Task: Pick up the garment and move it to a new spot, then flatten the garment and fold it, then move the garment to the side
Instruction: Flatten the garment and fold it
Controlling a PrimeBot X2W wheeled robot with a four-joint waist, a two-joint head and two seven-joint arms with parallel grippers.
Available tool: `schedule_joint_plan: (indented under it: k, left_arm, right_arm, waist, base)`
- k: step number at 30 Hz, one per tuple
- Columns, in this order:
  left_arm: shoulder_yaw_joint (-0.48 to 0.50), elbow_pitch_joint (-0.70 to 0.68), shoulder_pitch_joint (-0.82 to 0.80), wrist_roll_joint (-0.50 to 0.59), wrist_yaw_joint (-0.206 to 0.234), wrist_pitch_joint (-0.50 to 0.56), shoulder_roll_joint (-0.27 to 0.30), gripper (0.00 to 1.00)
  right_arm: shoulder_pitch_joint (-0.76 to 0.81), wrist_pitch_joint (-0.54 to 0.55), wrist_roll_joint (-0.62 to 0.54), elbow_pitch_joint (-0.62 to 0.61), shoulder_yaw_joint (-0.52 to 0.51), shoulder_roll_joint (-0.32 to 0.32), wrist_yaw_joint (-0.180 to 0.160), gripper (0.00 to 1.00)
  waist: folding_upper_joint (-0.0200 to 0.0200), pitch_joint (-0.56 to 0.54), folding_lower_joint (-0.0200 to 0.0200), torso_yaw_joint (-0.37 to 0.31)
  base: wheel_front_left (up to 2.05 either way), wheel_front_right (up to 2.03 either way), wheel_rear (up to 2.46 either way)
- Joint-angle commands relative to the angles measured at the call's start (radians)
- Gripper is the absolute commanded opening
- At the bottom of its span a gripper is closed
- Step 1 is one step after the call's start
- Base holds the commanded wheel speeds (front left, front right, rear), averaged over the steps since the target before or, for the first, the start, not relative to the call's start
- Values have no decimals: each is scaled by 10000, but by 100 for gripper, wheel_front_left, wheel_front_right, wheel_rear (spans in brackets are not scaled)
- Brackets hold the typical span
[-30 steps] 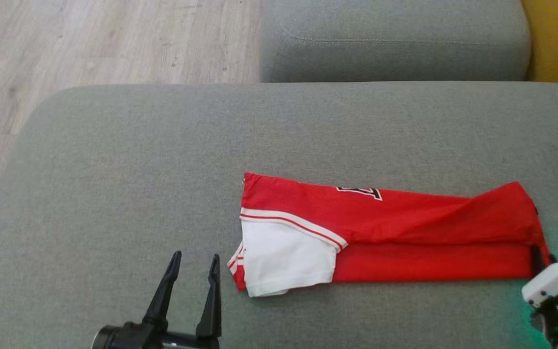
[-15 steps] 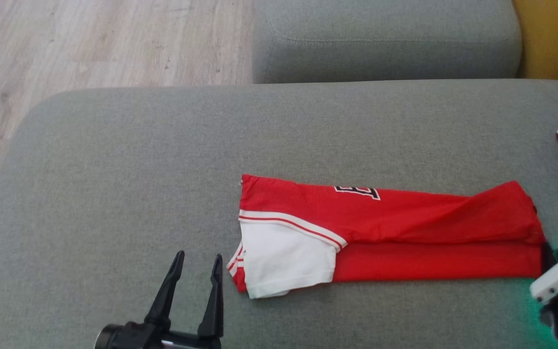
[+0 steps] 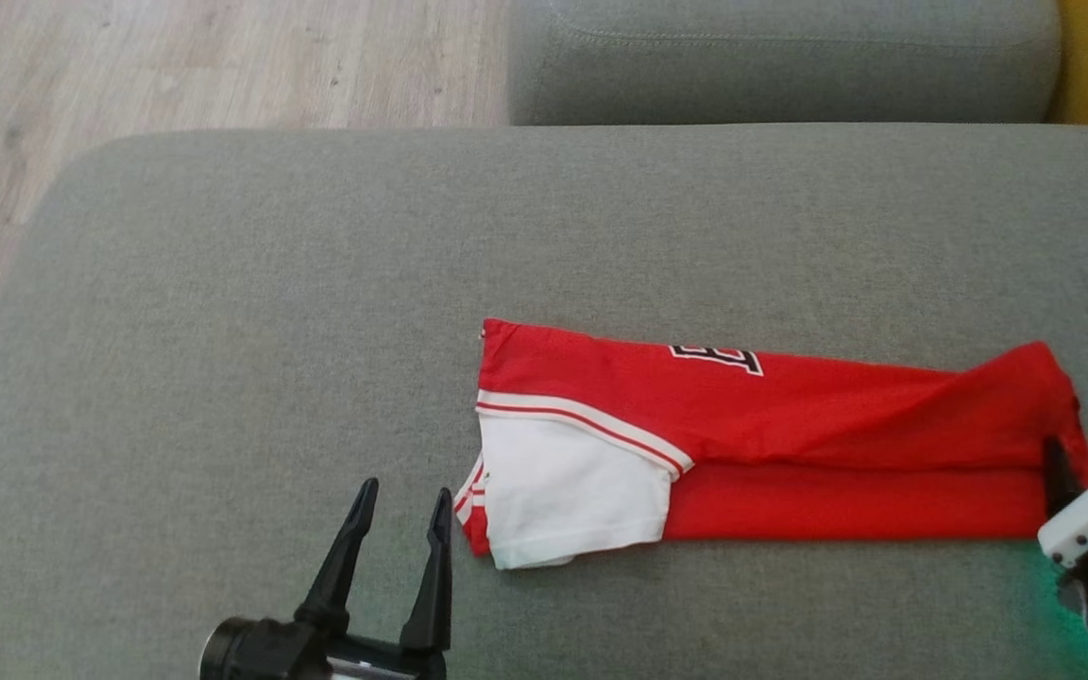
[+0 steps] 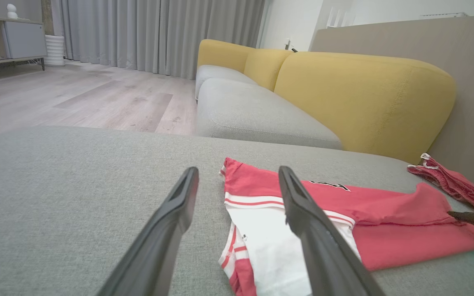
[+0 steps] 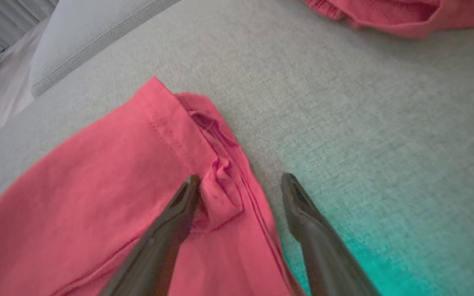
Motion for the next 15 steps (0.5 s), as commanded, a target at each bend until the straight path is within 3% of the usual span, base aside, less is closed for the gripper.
schedule_joint_plan:
  k: [1,3,4,8,15]
  left_arm:
    - [364,-269,-455,122,-56,-95,-146,100]
    - [393,-231,-478,136,-83,-95,-168,100]
    - [408,-205,-479,139,-91,-95,-177,100]
    - [470,-174,-455,126,-98,-95,-204,100]
    - [512,-241,-396,128,-131,-95,-222,100]
  right_arm:
    - [-195,228,-46,4,235,-109,67,89]
    - [-219,525,-24,123,296,-92,67,24]
    - [-222,584,-17,133,320,-100,67,0]
    - [-204,376,73,-124,295,-366,67,0]
    - [-225,-128,8,-397,197,-1749,67,0]
  waist:
    - [0,44,-1,34]
    - [0,36,-1,46]
    - [0,11,-1,43]
    - [0,-118,-1,-37]
    - [0,-185,-1,-233]
  base:
    - [0,0,0]
    - [0,0,0]
    - [0,0,0]
    - [0,0,0]
    - [0,0,0]
